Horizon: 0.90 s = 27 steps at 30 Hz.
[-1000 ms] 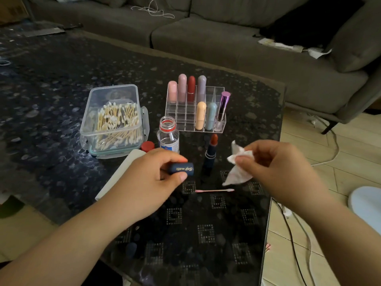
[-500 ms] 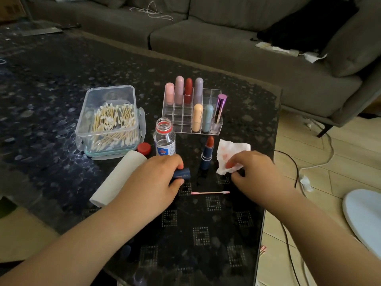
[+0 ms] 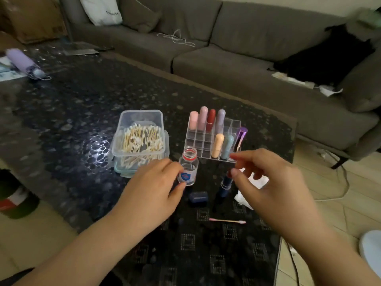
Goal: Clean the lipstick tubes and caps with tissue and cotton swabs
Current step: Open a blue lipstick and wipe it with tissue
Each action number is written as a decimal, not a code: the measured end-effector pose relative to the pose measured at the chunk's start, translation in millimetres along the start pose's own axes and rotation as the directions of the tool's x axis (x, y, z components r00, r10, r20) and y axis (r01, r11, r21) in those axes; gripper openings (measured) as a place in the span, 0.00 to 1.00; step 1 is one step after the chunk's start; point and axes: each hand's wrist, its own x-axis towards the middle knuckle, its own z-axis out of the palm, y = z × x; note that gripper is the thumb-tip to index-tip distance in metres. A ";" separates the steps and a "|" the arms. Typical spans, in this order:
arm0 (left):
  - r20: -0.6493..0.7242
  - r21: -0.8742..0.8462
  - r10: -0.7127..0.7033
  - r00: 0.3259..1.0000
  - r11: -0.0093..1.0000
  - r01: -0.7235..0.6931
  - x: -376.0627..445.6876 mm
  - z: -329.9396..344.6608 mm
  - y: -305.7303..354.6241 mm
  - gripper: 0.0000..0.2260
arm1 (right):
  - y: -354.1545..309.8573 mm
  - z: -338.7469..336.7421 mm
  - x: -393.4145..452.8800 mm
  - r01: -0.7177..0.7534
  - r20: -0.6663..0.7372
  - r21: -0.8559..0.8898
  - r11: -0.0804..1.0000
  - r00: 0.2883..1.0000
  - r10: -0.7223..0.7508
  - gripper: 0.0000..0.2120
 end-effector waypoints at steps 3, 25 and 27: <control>-0.071 0.012 -0.071 0.995 0.997 0.073 8.4 -28.8 -20.3 0.07 | -31.8 4.0 37.2 0.069 0.242 -0.031 0.997 0.968 -0.059 0.13; -0.059 0.111 -0.249 0.967 0.961 0.254 19.4 -51.1 -147.9 0.09 | -84.3 204.2 204.6 -0.116 0.602 -0.444 0.889 0.696 0.391 0.18; -0.058 0.099 -0.251 0.966 0.962 0.256 19.7 -51.4 -148.5 0.10 | -86.1 207.0 208.0 -0.138 0.604 -0.463 0.876 0.674 0.425 0.19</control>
